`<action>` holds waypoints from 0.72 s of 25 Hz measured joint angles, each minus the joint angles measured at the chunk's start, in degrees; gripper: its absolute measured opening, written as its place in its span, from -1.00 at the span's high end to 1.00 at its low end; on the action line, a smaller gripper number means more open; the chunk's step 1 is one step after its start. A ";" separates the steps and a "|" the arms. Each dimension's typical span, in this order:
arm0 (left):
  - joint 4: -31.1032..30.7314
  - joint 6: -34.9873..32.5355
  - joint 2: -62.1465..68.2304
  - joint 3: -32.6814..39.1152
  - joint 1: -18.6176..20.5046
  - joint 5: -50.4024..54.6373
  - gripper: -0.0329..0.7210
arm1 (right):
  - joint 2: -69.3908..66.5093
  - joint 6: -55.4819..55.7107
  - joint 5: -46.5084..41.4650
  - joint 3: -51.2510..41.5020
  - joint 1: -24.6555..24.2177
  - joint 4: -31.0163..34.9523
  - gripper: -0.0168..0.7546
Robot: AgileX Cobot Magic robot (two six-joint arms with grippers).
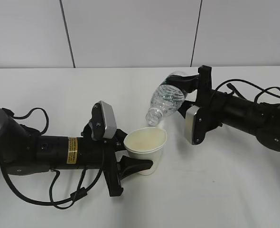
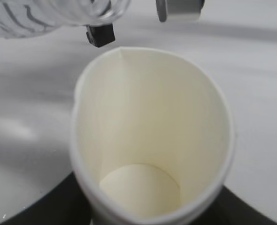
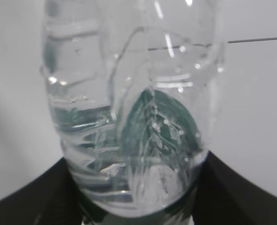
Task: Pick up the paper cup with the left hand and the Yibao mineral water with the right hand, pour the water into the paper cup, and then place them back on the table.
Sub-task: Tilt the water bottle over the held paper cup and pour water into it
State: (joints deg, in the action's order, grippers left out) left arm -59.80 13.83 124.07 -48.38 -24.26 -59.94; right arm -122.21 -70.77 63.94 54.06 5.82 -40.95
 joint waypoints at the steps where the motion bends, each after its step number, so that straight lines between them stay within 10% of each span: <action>1: 0.00 0.00 0.00 0.00 0.00 0.00 -0.10 | 0.00 -0.16 0.00 0.09 0.00 0.00 -0.15; 18: -0.07 0.00 0.00 0.00 0.00 0.66 -0.10 | 0.00 -4.70 0.00 0.24 0.00 -1.75 -0.15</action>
State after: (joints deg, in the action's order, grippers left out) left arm -59.87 13.83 124.07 -48.38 -24.26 -59.27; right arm -122.21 -75.47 63.94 54.30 5.82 -42.70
